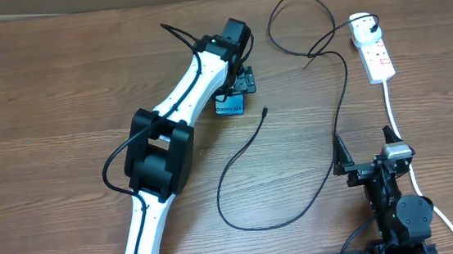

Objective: Plug charger to phone and switch on socket
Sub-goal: 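Lower the left gripper and close it on the phone's long edges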

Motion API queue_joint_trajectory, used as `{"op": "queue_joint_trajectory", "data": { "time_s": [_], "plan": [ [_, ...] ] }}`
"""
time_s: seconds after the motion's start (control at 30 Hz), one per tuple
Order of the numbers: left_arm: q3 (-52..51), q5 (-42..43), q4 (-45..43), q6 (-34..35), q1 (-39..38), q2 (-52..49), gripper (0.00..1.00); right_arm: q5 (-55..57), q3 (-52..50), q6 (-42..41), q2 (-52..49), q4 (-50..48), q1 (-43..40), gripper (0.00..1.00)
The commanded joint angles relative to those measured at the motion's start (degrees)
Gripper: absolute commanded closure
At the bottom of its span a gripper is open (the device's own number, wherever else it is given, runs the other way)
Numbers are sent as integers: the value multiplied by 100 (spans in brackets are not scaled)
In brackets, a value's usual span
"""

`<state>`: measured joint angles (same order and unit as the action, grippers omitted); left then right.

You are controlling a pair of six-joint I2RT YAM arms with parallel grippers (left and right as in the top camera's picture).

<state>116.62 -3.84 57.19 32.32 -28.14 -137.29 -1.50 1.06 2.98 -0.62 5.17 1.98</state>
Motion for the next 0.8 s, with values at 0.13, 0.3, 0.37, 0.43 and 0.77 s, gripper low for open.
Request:
{"op": "queue_joint_trajectory", "data": {
  "time_s": [0.13, 0.3, 0.37, 0.43, 0.77],
  "plan": [
    [74, 22, -57, -402, -31, -116, 0, -4, -59, -11, 46, -33, 22, 0],
    [72, -179, -160, -400, -50, -229, 0, -7, -59, -11, 46, -33, 22, 0],
    [72, -234, -199, -400, -55, -289, 0, -7, -59, -11, 46, -33, 22, 0],
    [72, -238, -201, -400, -61, -317, 0, -4, -59, -13, 46, -33, 22, 0],
    [72, -271, -286, -404, -83, -343, 0, -7, -59, -11, 46, -33, 22, 0]
  ]
}}
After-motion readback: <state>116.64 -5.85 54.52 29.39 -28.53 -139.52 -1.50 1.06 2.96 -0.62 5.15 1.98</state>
